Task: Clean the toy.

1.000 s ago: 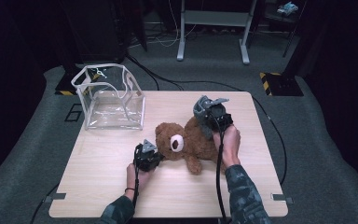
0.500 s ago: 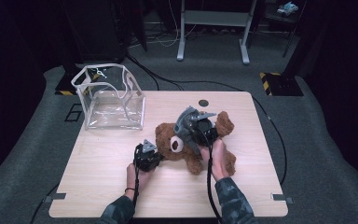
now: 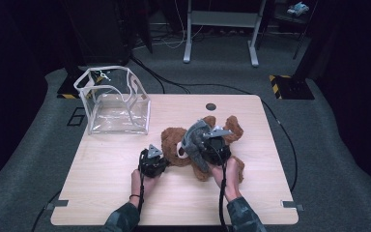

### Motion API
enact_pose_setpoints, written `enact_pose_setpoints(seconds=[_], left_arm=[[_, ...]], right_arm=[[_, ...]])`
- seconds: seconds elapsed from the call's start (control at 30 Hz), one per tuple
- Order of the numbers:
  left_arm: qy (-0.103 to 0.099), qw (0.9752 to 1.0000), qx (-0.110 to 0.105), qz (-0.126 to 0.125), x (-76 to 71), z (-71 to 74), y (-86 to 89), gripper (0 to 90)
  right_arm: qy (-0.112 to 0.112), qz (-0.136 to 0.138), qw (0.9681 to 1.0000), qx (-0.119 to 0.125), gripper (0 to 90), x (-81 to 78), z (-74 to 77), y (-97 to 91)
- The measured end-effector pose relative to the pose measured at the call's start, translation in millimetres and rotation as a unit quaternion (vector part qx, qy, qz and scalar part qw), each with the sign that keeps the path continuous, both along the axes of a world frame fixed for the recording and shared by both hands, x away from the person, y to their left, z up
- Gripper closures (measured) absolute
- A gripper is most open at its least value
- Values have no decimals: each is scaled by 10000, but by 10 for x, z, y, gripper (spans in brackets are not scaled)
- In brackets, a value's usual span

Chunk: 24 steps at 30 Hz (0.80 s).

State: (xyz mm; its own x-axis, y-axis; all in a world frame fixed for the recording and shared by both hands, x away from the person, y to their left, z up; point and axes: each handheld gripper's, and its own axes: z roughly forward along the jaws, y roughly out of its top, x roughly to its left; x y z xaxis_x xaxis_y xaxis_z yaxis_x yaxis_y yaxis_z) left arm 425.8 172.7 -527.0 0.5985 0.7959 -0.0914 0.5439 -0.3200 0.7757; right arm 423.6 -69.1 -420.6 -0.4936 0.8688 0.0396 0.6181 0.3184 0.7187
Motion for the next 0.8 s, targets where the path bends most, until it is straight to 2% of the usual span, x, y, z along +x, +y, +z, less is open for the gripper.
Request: enact_pose_setpoints(seconds=[0.1, 0.2, 0.23, 0.33, 0.4, 0.5, 0.53, 0.6, 0.63, 0.67, 0.7, 0.77, 0.8], left_arm=[[-19, 10000, 3, 20, 0, -3, -2, 800], [-17, 10000, 12, 22, -2, -2, -3, 801], [-16, 10000, 12, 20, -2, -1, -2, 801], [-20, 10000, 11, 21, -3, -1, -3, 801], [-12, 10000, -4, 11, 0, -1, 1, 801], [-3, 10000, -31, 17, 2, -2, 4, 800], [-3, 10000, -22, 11, 2, -2, 5, 800], [-1, 10000, -13, 14, 2, -2, 2, 801], [5, 10000, 4, 1, 0, 0, 3, 801], [-5, 10000, -11, 13, 1, -3, 2, 801], [-4, 10000, -10, 11, 1, -2, 2, 802], [6, 10000, -2, -3, 1, 0, 2, 802], [-7, 10000, -12, -2, 2, -3, 1, 802]], right_arm=[[170, 40, 9998, -140, 811, 34, -120, 81], [195, 125, 9997, -122, 814, -97, -257, 45], [284, 155, 9994, -80, 814, -151, -296, 15], [549, 193, 9980, -248, 814, -271, -414, -46], [551, 179, 9980, -262, 812, -283, -364, -82], [203, 50, 9997, -84, 811, -265, -184, -77], [199, 49, 9997, -136, 811, -245, -187, -53], [356, 40, 9988, -319, 813, -213, -313, -2], [484, 85, 9980, -400, 814, -222, -441, 11], [582, 100, 9974, -402, 815, -258, -521, -2], [591, 123, 9975, -360, 815, -301, -571, -32], [692, 62, 9971, -300, 815, -381, -561, -103], [598, 61, 9976, -337, 814, -403, -513, -150]])
